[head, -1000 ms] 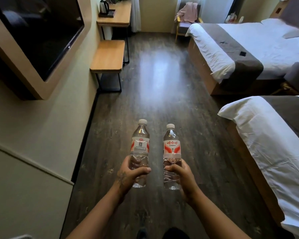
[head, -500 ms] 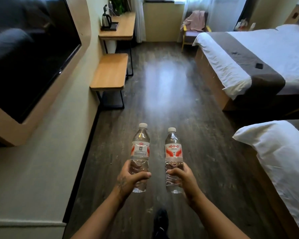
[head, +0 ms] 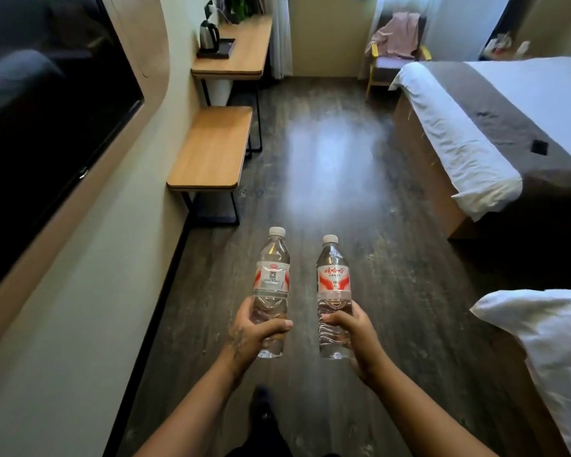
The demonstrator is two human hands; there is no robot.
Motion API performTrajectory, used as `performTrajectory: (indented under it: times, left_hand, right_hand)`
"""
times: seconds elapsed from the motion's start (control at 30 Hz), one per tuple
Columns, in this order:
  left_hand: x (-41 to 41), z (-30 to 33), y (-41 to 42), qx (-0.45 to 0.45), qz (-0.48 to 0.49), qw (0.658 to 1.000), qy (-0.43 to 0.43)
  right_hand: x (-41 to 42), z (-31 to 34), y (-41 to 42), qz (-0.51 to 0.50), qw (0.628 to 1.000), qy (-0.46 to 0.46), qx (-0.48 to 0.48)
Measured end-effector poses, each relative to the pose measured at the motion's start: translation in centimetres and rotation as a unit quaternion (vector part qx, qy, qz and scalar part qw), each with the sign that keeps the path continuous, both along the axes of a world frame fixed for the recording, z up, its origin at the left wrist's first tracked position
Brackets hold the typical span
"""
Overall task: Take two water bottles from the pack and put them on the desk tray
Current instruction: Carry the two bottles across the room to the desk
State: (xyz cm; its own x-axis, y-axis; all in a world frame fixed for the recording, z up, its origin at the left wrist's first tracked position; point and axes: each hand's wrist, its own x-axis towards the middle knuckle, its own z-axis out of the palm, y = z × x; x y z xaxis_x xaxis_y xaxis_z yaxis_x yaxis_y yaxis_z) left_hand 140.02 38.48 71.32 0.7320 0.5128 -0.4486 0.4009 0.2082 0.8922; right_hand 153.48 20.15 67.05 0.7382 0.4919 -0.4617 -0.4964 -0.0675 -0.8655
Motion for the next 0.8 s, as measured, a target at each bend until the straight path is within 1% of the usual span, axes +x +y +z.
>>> performTrajectory:
  times: [0.23, 0.3, 0.53, 0.63, 0.8]
  left_hand:
    - [12.5, -2.1, 8.4, -0.021, 0.001, 1.000, 0.000]
    - [16.1, -2.6, 11.2, -0.024, -0.006, 1.000, 0.008]
    - [27.2, -2.0, 19.7, -0.026, -0.048, 0.998, 0.005]
    - [31.7, -1.6, 22.5, -0.042, -0.046, 0.998, -0.005]
    - [38.7, -1.7, 26.6, -0.049, -0.040, 0.998, -0.010]
  right_hand:
    - [11.5, -0.4, 8.1, -0.023, 1.000, -0.012, -0.012]
    - [14.8, -0.7, 10.5, -0.038, 0.999, 0.000, -0.024]
    - [24.7, 0.3, 18.7, -0.050, 0.998, 0.006, -0.039]
    - [28.9, 0.3, 21.5, -0.060, 0.998, 0.018, -0.032]
    - [36.2, 0.4, 25.5, -0.060, 0.998, 0.003, -0.025]
